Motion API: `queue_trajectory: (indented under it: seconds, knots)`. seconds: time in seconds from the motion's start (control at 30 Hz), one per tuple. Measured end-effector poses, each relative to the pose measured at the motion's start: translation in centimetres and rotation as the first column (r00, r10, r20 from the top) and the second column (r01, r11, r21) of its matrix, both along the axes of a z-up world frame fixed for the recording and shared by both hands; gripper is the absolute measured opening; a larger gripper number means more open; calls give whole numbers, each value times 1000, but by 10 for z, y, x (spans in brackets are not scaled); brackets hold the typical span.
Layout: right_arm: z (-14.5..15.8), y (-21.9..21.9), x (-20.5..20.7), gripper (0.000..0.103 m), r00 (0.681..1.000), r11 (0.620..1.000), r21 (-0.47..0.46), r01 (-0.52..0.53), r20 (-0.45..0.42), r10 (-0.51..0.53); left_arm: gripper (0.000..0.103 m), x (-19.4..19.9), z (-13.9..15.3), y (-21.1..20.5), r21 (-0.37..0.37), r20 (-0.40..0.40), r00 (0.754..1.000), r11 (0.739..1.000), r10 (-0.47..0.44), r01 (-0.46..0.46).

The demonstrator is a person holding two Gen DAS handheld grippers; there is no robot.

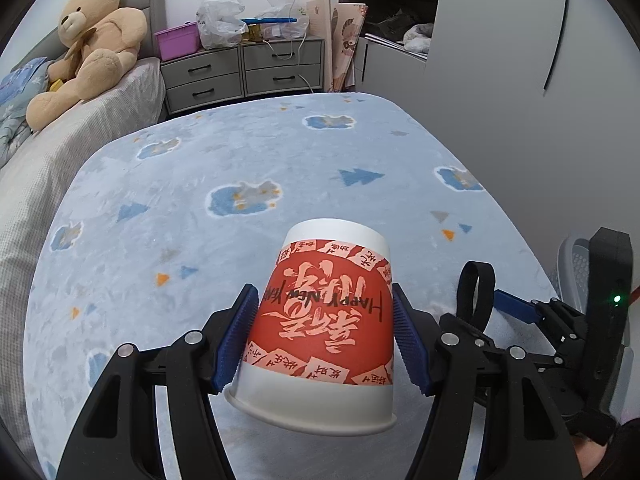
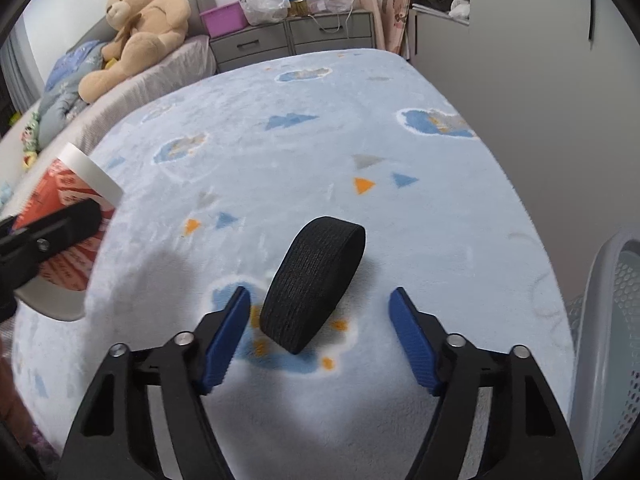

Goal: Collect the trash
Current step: 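Grasp the black elastic band with the right gripper while the left gripper holds the cup, then carry the cup and band over the wastebasket and open both grippers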

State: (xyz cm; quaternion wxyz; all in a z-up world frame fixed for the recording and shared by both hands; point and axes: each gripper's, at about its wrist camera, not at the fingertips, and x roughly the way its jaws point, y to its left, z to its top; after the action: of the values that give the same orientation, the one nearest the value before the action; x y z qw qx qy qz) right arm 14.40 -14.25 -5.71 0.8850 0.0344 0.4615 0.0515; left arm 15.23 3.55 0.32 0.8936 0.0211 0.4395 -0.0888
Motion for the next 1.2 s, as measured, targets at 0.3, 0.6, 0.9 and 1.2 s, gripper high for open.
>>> queue_trajectory:
  seconds: [0.3,0.6,0.9,1.2]
  knots:
    - [2,0,-3,17,1000,1000,-9,-21,16,21,64,-3,6,3,-16,22,1000,1000,-1,1]
    - [13,-14,-10,17,999,1000,18,-4,33,4,64,-7,5,-6,-4,28,999,1000,-21,21]
    - [28,-38,-29,17,998,1000,15,9,64,-10,64,-18,6,-28,3,50,996,997,-72,72]
    - [42,-82,-52,17,993,998,18,60,96,-61,64,-32,4,-64,24,64,986,988,-151,150]
